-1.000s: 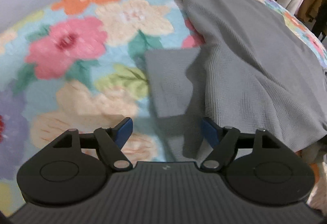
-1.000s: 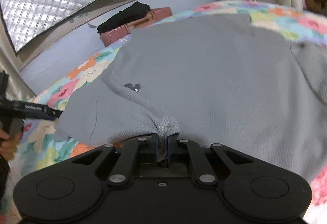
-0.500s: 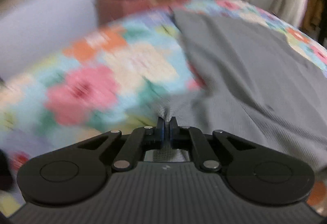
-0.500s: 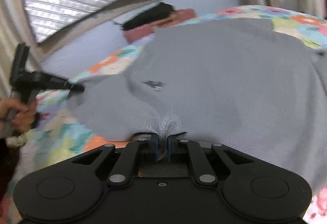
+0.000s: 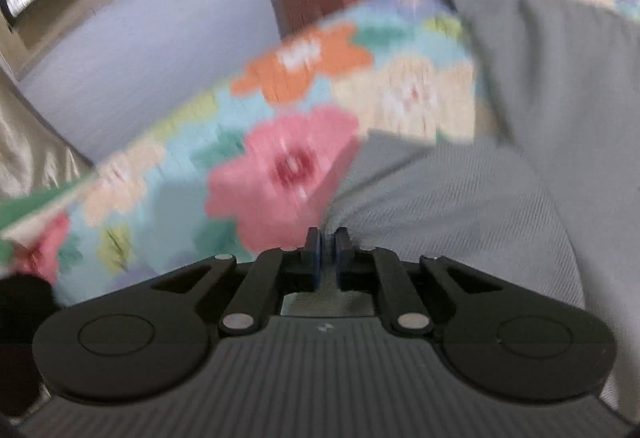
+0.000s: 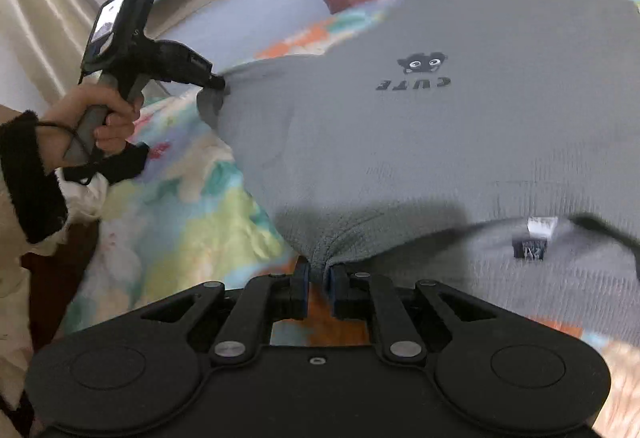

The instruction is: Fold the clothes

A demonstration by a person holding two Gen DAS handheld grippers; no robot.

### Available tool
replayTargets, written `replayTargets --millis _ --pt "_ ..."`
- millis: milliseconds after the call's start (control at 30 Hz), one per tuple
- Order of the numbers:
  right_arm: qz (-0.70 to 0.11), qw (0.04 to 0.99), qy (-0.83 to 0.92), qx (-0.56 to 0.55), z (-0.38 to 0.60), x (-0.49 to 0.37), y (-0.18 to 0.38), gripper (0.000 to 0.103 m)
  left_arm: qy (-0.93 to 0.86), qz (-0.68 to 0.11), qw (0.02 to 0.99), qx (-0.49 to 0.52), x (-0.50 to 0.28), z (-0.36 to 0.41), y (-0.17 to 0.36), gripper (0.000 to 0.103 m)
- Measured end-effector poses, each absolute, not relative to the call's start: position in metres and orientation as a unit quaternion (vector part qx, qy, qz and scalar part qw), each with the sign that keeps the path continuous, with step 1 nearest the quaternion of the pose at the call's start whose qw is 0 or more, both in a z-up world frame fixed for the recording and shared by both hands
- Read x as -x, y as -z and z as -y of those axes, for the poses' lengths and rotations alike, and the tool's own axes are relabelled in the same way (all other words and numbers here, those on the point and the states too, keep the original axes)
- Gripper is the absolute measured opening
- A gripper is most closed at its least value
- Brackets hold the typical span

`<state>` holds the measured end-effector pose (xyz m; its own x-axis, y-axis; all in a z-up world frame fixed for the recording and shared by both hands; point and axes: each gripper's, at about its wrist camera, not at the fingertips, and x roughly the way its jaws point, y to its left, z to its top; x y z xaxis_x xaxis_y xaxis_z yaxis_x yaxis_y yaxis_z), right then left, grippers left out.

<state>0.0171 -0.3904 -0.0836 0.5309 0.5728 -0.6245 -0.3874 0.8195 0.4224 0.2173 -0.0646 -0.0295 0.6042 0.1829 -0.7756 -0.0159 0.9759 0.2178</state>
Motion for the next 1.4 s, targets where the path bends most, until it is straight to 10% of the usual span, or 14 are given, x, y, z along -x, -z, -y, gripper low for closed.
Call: replayTargets --millis 367,1067,1233,1333,1400 --pt "-0.367 0.894 -0.158 -0.204 0.511 -0.022 0.03 0.047 -0.047 -0.348 0.93 -0.107 -0.179 0.113 -0.036 0.069" --pt "-0.314 0.856 0.173 -0.372 0.713 -0.014 0.057 0.06 0.311 -0.506 0.803 -0.052 -0.184 0.318 0.047 0.072" --pt "-0.296 0.864 0.191 -0.36 0.724 -0.045 0.067 0.046 0.293 -0.505 0.81 -0.05 -0.192 0.303 0.05 0.072" --pt "-0.287 0.886 0.203 -0.302 0.714 -0.065 0.052 0.007 0.284 -0.506 0.814 -0.043 -0.196 0.289 0.051 0.072" --pt "-0.28 0.917 0.19 -0.21 0.684 -0.081 0.035 0.007 0.277 -0.506 0.816 -0.04 -0.198 0.281 0.052 0.072"
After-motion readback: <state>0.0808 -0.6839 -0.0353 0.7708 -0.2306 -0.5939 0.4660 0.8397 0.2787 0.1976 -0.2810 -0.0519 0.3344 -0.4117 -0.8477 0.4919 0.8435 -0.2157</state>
